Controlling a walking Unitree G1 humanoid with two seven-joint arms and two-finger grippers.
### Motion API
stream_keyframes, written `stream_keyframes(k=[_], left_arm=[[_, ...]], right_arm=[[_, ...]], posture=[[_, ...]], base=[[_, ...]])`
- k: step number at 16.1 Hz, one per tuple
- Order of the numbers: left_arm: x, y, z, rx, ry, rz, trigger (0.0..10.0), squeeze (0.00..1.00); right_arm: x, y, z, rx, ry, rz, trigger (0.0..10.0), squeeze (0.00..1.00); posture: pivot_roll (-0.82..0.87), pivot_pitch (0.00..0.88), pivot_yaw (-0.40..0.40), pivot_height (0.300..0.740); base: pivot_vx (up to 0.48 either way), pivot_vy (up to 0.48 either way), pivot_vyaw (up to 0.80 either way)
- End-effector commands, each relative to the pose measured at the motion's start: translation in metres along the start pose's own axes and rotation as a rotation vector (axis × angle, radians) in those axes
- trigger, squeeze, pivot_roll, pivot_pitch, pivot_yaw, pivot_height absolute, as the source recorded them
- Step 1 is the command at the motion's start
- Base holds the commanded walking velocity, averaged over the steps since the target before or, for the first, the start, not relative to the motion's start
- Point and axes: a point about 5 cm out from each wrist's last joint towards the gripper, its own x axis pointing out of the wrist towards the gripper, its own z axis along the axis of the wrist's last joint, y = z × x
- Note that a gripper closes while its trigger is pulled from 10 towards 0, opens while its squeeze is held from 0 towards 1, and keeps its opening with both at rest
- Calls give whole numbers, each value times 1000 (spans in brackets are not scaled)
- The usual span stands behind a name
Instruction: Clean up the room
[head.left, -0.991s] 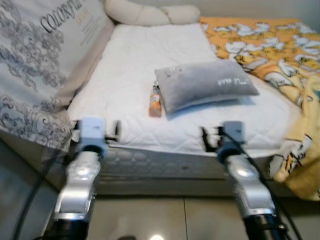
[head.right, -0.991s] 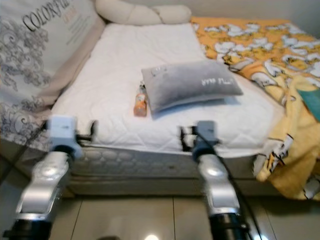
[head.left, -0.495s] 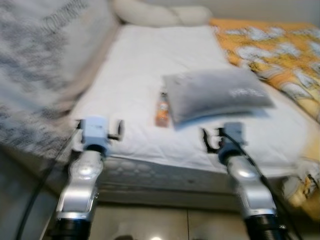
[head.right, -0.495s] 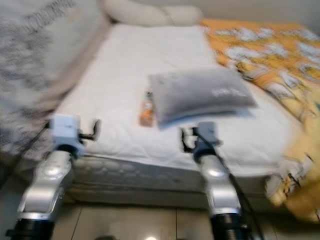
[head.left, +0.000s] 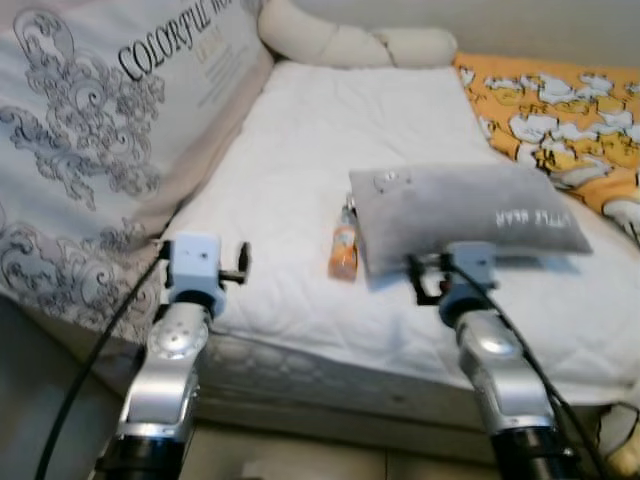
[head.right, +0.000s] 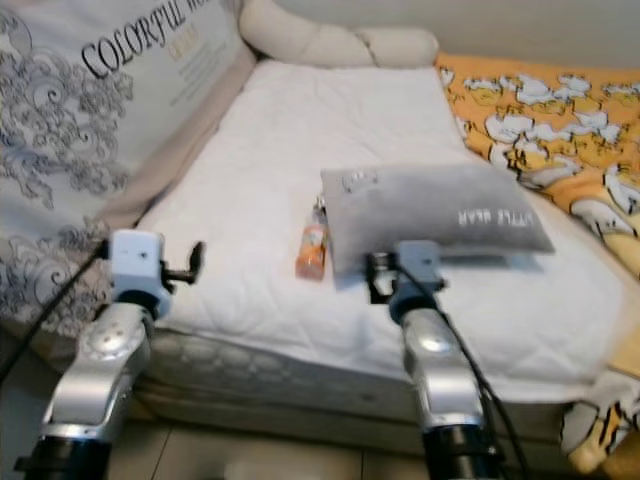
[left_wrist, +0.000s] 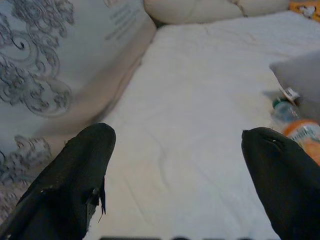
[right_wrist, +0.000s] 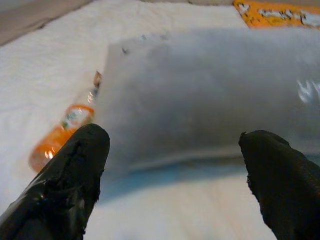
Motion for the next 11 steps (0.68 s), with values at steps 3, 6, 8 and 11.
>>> stream_keyframes(k=[3,6,8,11], left_arm=[[3,8,3,20,-11,22,10000,0],[5,6,5,21,-16,14,10000,0],[7,5,5,21,-18,11,10000,0],[8,5,6,25,-22,5,10000,0]], right_arm=[[2,12,5,-2,-15,37,10000,0],[1,14,6,-7,-22,57,10000,0],[1,14,5,-6,-18,60,10000,0],[2,12,3,7,0,46,10000,0]], posture=[[39,0,7,740],[36,0,8,740],[35,0,8,740],[34,0,9,740]], base=[[363,0,0],[363,0,800],[364,0,800],[361,0,0]])
